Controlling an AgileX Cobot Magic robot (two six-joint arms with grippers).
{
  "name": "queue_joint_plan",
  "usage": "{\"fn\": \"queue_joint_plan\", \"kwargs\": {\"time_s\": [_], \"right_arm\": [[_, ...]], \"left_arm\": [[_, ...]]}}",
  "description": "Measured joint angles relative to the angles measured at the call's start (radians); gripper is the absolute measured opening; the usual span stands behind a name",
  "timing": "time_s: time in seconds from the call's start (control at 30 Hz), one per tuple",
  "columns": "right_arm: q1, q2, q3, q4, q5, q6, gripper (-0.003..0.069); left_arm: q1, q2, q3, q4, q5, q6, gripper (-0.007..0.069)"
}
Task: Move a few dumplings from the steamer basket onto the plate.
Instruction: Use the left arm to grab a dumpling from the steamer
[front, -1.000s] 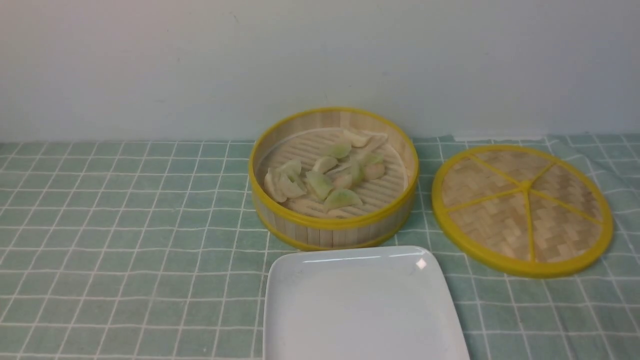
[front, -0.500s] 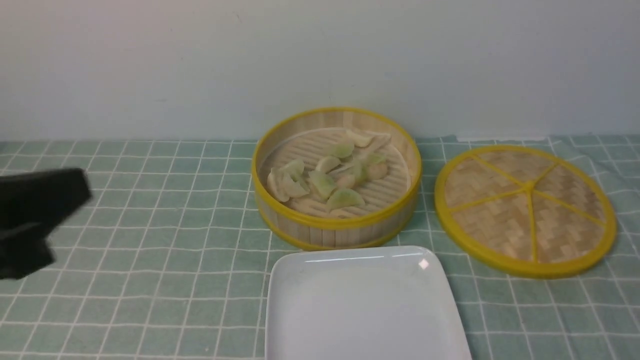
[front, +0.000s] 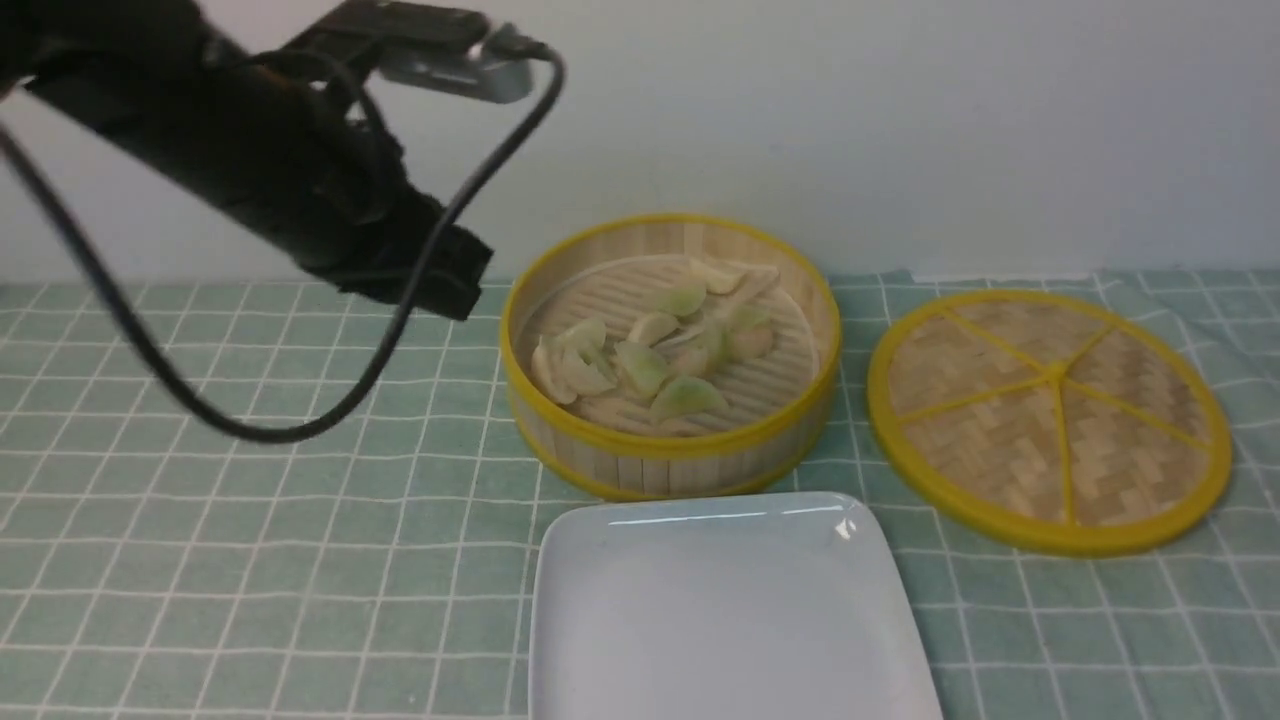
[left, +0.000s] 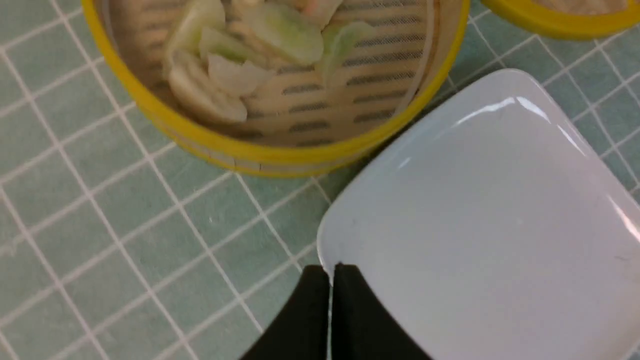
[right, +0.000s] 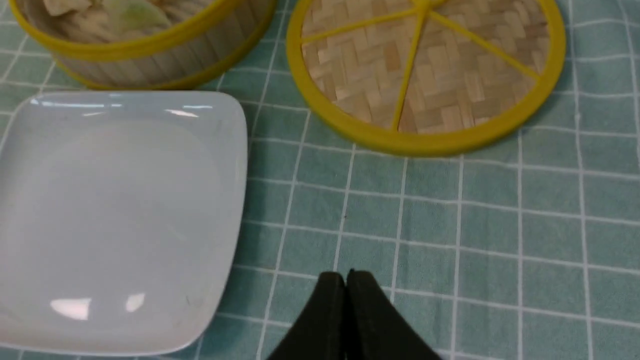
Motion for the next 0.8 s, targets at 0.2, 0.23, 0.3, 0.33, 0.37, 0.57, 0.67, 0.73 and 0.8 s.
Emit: {"fn": "queue_joint_plan", "kwargs": {"time_s": [0.2, 0.23, 0.3, 0.33, 0.37, 0.57, 0.67, 0.73, 0.8], "right_arm": [[0.0, 0.0, -0.001, 0.035, 0.009, -0.005, -0.0013], [0.0, 0.0, -0.001, 0.036, 0.009, -0.005, -0.0013], [0.0, 0.0, -0.001, 0.051, 0.016, -0.006, -0.0013], [0.0, 0.0, -0.001, 0.054, 0.016, -0.006, -0.0013], [0.0, 0.0, -0.001, 0.062, 0.017, -0.006, -0.0013], [0.0, 0.0, -0.001, 0.076, 0.019, -0.002, -0.0013], [0.0, 0.0, -0.001, 0.083, 0.019, 0.015, -0.0013], [0.0, 0.0, -0.001, 0.084, 0.021, 0.017, -0.0013], [0.0, 0.0, -0.001, 0.086, 0.023, 0.019, -0.0013]], "left_arm": [[-0.086, 0.245, -0.251, 0.119, 0.046, -0.003, -0.0006], [-0.086, 0.245, -0.257, 0.119, 0.047, -0.003, -0.0006], [-0.091, 0.332, -0.327, 0.134, 0.05, 0.002, -0.0006], [-0.091, 0.339, -0.333, 0.134, 0.049, 0.003, -0.0006], [-0.091, 0.386, -0.373, 0.139, 0.043, 0.009, -0.0006], [-0.091, 0.552, -0.48, 0.147, -0.068, 0.018, 0.0088], [-0.091, 0.608, -0.488, 0.167, -0.141, 0.019, 0.0202], [-0.091, 0.631, -0.488, 0.184, -0.166, 0.019, 0.0279], [-0.091, 0.656, -0.488, 0.199, -0.183, 0.019, 0.0358]]}}
